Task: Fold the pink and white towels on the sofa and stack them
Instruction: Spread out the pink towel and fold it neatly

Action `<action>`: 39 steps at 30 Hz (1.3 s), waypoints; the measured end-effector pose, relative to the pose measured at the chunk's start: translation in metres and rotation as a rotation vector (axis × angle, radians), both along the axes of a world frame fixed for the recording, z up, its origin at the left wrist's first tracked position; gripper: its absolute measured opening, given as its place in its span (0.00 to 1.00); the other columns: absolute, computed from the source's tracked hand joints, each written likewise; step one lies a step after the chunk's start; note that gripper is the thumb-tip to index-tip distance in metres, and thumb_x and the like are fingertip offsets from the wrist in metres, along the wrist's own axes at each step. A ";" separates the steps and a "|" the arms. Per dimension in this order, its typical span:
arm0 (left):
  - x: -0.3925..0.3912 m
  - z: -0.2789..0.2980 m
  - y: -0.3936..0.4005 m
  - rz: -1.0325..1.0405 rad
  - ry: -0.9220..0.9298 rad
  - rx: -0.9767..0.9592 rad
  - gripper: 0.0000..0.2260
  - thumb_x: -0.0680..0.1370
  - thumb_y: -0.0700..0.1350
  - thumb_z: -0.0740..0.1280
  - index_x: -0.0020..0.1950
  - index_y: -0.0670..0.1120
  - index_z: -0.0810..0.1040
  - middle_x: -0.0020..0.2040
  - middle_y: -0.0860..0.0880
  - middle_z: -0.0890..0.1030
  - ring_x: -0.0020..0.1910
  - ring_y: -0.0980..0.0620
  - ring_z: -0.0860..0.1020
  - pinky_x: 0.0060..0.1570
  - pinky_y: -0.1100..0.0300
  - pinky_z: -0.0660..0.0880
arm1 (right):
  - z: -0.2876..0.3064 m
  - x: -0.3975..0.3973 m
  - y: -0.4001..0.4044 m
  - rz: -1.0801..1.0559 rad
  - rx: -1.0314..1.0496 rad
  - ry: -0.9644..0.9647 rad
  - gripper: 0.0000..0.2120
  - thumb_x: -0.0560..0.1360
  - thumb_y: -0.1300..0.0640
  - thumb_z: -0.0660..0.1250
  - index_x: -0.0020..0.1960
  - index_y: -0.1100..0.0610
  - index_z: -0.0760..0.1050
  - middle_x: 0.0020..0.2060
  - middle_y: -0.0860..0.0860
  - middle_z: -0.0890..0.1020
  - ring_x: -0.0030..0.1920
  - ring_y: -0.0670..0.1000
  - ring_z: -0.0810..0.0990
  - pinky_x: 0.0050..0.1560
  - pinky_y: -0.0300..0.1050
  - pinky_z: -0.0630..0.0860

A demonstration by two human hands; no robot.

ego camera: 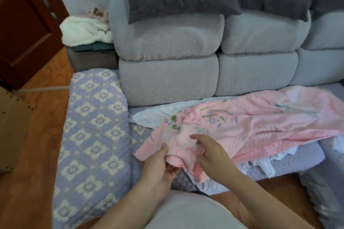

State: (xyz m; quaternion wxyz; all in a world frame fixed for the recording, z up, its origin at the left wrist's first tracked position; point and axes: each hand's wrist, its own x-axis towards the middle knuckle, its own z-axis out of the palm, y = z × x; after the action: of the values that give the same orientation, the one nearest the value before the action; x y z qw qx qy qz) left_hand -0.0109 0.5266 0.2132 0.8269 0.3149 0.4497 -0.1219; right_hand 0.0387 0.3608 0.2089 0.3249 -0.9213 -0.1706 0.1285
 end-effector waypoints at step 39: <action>-0.013 0.026 -0.014 -0.271 -0.280 0.133 0.03 0.75 0.37 0.69 0.45 0.44 0.81 0.45 0.48 0.80 0.43 0.48 0.71 0.39 0.58 0.68 | 0.164 0.122 0.080 0.171 0.168 -0.305 0.16 0.83 0.53 0.62 0.43 0.63 0.76 0.33 0.49 0.76 0.33 0.42 0.70 0.37 0.44 0.68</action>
State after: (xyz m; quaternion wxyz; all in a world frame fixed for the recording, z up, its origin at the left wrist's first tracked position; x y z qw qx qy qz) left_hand -0.0239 0.5126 0.2393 0.8349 0.4402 0.2907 -0.1572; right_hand 0.1610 0.4413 0.3724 0.3589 -0.8819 -0.3057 0.0001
